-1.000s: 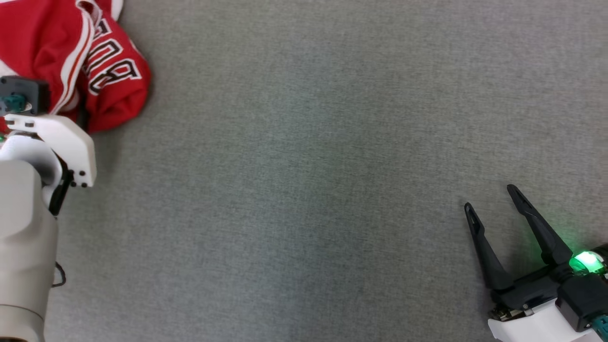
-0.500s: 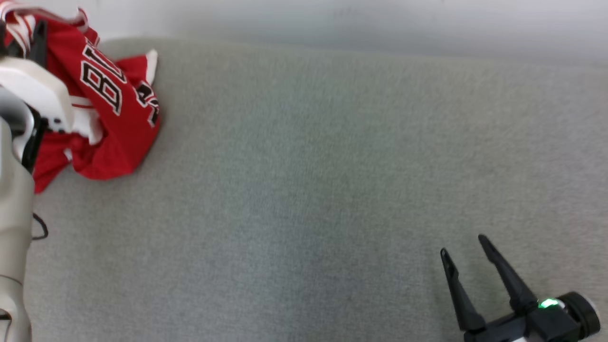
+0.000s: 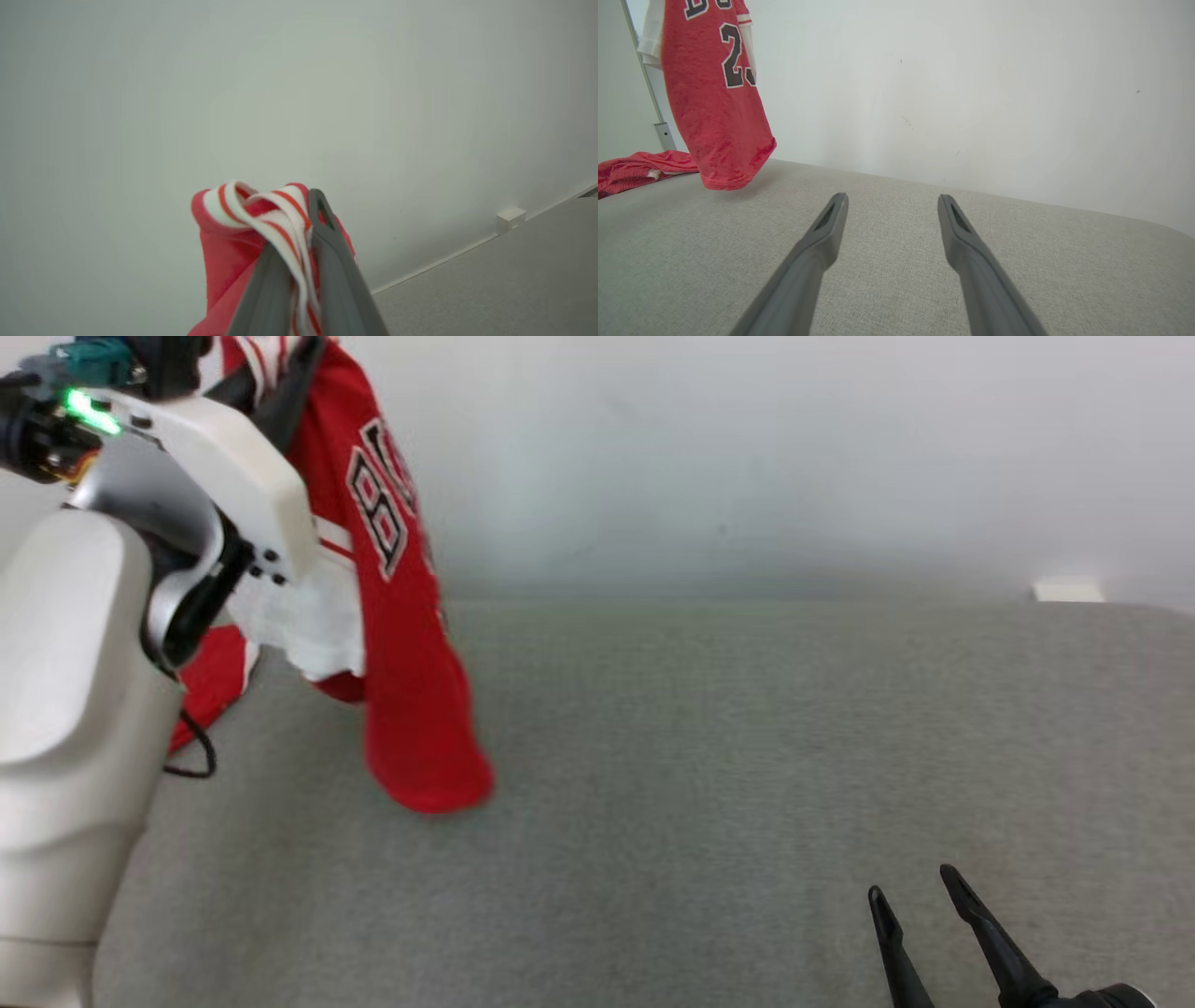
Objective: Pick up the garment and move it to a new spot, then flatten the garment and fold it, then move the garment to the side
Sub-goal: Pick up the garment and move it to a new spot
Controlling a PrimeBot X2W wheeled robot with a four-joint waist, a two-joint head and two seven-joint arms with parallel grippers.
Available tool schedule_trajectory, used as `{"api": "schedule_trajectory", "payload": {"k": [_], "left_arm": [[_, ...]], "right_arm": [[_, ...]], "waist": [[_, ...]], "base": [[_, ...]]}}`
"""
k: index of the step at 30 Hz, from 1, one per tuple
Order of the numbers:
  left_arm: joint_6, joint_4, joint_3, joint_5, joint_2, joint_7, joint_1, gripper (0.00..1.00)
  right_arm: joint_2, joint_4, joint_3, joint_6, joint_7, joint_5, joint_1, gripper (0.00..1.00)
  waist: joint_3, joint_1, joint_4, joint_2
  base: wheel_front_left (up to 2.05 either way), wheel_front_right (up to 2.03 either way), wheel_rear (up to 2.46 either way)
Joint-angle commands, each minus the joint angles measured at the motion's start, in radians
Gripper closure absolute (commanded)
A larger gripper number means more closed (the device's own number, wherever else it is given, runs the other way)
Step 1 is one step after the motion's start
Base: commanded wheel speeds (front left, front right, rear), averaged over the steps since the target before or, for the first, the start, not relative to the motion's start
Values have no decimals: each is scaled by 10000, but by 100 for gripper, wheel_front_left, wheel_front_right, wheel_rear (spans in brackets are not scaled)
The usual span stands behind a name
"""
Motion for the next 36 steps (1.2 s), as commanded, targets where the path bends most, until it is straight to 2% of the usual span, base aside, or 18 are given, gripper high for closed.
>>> {"api": "schedule_trajectory", "payload": {"k": [1,6,9,12,16,19,23,24,26,27,28,32,36], "left_arm": [[25,-846,-177,-472,136,393,419,100],[78,-3338,-362,-1490,259,1407,1754,100],[390,-4227,-662,-1814,-156,1629,2743,100],[885,-4327,-1176,-1535,-591,1414,3872,100],[1264,-3189,-2008,-1332,-1534,617,5287,100],[1423,-1549,-2547,-1045,-2098,-51,5937,100],[1703,687,-2698,-791,-2575,-1280,6138,100],[1781,1118,-2683,-713,-2654,-1683,6119,87],[1852,1794,-2500,-811,-2824,-2433,6128,53],[1902,2092,-2444,-832,-2850,-2804,6102,3],[1907,2360,-2370,-910,-2894,-3056,6102,0],[1840,2637,-1852,-1244,-3015,-3999,6020,0],[2087,1392,-1070,-1004,-2747,-4165,6499,0]], "right_arm": [[17,-46,-55,-24,7,37,143,0],[130,-62,-190,-24,7,51,264,0],[175,-36,-242,-24,7,80,294,0],[235,-14,-299,-24,7,88,329,0],[306,70,-234,-24,7,87,268,0],[339,199,-118,-24,7,82,177,0],[308,383,10,-24,7,8,27,0],[289,404,-17,-24,7,2,6,0],[254,453,-113,-24,7,-1,22,0],[243,467,-175,-24,7,-5,52,0],[229,489,-232,-24,7,-16,99,0],[196,528,-346,-24,7,-64,217,0],[163,324,-674,-24,7,-118,269,0]], "waist": [[-345,1,-560,0],[-297,1,-1137,0],[-221,1,-1437,0],[-132,1,-1658,0],[-27,1,-1902,0],[12,1,-2058,0],[35,1,-2211,0],[39,1,-2226,0],[31,1,-2202,0],[23,1,-2162,0],[7,1,-2111,0],[-87,1,-1930,0],[-230,1,-1705,0]], "base": [[0,0,0],[0,0,0],[0,0,0],[0,0,0],[0,0,0],[0,0,0],[0,0,0],[0,0,0],[0,0,0],[0,0,0],[0,0,0],[0,0,0],[0,0,0]]}}
